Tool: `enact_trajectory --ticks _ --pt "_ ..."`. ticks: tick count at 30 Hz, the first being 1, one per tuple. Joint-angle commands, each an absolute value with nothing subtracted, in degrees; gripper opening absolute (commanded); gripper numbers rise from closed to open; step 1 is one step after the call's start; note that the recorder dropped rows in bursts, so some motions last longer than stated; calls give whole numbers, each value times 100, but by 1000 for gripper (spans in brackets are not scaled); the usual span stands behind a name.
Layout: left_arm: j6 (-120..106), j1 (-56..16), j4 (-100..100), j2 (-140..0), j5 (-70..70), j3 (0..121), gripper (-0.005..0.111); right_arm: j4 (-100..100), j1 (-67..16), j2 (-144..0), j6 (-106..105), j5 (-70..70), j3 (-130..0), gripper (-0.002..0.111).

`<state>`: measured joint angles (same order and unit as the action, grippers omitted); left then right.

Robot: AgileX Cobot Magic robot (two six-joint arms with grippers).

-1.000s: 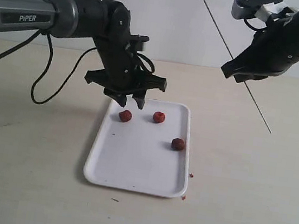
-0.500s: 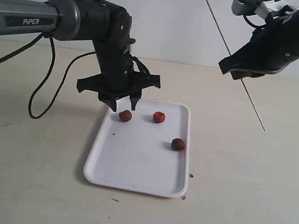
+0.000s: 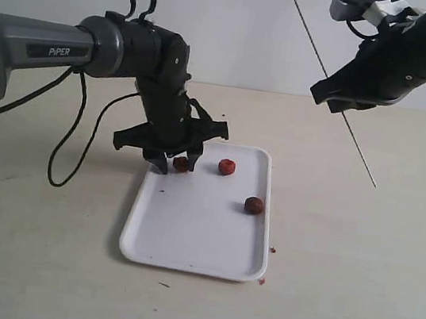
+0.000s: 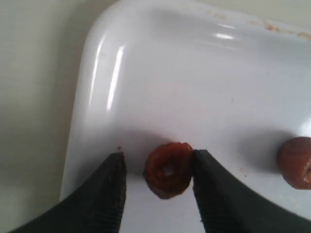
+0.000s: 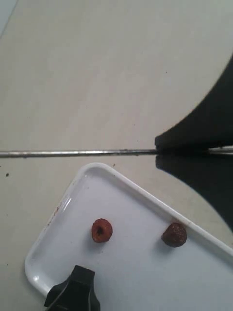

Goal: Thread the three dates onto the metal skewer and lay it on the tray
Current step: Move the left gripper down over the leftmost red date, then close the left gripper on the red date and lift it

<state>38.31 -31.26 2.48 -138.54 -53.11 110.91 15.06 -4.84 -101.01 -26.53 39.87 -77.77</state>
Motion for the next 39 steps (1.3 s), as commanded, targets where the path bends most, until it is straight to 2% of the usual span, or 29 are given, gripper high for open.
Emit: enact_trajectory --ticks 1,16,26,39 --pt "3882 -3137 262 -13852 -5135 11123 45 1544 -467 -10092 -2691 3887 -7758 0" --pt "3882 -3137 260 -13855 -4981 11123 44 1597 -467 -10092 -2691 3883 -7758 0" --pt "3882 -3137 322 -13864 -5513 11123 44 1620 -467 -10092 -2700 3883 -7758 0" --pt "3882 -3137 322 -13864 -5210 11123 44 1614 -467 -10092 -2700 3867 -7758 0"
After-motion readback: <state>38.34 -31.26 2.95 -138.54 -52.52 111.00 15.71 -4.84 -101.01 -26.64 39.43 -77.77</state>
